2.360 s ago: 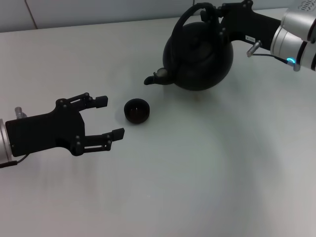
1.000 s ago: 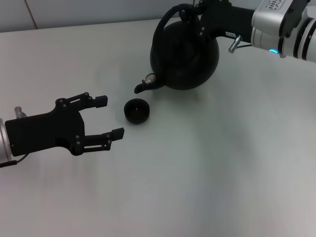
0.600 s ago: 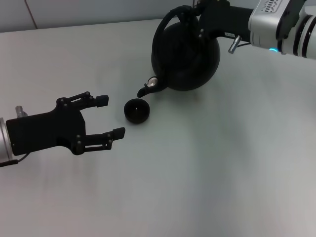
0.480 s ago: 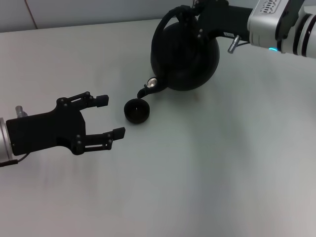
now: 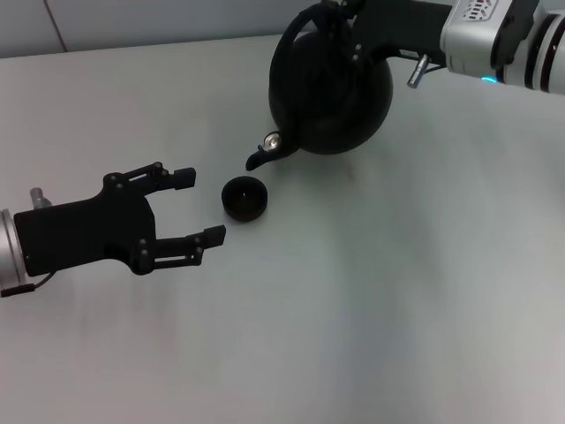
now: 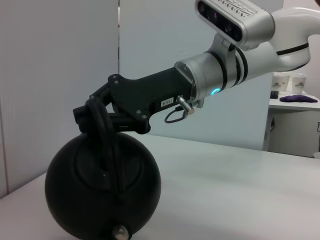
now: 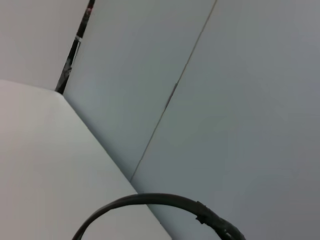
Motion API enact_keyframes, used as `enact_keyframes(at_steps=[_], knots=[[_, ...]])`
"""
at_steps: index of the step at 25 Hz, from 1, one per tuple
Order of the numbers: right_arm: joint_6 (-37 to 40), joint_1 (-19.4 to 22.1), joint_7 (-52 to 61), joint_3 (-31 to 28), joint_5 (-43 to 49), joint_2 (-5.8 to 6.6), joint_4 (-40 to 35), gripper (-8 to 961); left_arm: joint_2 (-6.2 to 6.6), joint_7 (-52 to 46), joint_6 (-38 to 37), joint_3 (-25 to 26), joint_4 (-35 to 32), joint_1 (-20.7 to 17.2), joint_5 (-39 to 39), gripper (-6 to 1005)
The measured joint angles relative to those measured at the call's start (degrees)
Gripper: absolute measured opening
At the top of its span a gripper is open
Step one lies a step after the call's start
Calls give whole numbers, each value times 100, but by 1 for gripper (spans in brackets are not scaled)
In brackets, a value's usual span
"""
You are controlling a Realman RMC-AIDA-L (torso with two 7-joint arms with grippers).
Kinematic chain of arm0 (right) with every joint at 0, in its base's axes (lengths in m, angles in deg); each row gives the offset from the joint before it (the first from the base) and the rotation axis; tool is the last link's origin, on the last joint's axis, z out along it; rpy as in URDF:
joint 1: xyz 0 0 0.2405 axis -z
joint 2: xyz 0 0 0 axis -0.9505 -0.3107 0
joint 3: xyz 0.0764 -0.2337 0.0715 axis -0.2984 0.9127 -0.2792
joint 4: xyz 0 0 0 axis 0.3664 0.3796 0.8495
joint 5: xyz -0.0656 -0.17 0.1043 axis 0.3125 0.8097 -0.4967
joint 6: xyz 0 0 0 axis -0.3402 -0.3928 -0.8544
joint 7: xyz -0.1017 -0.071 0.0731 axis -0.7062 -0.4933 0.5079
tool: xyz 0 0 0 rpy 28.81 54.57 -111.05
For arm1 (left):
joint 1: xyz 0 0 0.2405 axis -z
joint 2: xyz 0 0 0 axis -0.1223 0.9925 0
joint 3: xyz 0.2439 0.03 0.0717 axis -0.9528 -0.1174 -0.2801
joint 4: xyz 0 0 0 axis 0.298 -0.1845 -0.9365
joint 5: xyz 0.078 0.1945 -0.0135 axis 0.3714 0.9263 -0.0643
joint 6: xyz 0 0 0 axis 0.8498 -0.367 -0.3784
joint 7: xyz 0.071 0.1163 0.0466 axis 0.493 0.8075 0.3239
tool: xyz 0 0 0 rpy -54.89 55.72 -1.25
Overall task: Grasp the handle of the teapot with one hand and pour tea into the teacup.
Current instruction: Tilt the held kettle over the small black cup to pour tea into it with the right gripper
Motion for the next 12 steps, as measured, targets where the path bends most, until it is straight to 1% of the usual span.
enact_keyframes(at_steps=[4,12], knots=[[0,2,0,26,106,-4,-45,101,0,2,8,0,0,5,0,863],[-129,-28,2,286,147,-3,-112,101,-7,9,82,0,0,8,0,862]])
